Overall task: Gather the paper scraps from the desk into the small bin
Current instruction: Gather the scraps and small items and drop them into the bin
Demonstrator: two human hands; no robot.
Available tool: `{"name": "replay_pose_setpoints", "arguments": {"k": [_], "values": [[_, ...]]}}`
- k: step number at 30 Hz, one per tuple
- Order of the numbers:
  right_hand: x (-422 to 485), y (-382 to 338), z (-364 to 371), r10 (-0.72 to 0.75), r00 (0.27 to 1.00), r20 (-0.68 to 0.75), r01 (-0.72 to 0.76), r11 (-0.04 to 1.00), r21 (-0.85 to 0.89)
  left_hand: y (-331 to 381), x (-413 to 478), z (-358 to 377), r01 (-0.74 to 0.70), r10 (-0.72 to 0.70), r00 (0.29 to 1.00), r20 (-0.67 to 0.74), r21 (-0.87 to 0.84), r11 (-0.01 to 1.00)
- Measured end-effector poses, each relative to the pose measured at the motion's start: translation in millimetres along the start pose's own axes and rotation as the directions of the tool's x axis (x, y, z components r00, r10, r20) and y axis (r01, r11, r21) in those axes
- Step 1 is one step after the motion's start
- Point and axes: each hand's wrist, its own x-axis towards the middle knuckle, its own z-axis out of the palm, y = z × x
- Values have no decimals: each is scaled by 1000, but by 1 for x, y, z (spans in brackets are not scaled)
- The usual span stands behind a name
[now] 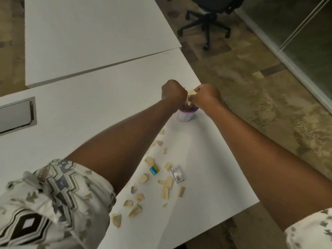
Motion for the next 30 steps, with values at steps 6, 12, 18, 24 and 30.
{"name": "replay_pose_setpoints", "arguments": {"k": [6,12,18,24,30], "values": [[2,-11,-5,-10,999,41,17,984,-180,5,7,4,34,-40,998,52,106,994],[2,-12,-11,-11,993,119,33,982,-188,6,5,0,-11,-5,996,94,167,986],[-5,-10,-13,2,999,39,3,993,-118,8,1,-7,-9,1,997,73,111,994],[-26,-4,-11,-51,998,-33,55,989,141,0,-16,-33,-76,74,993,96,15,997],[-75,0,21,-114,991,74,85,944,319,-42,-48,-80,-61,71,991,109,-92,994]]}}
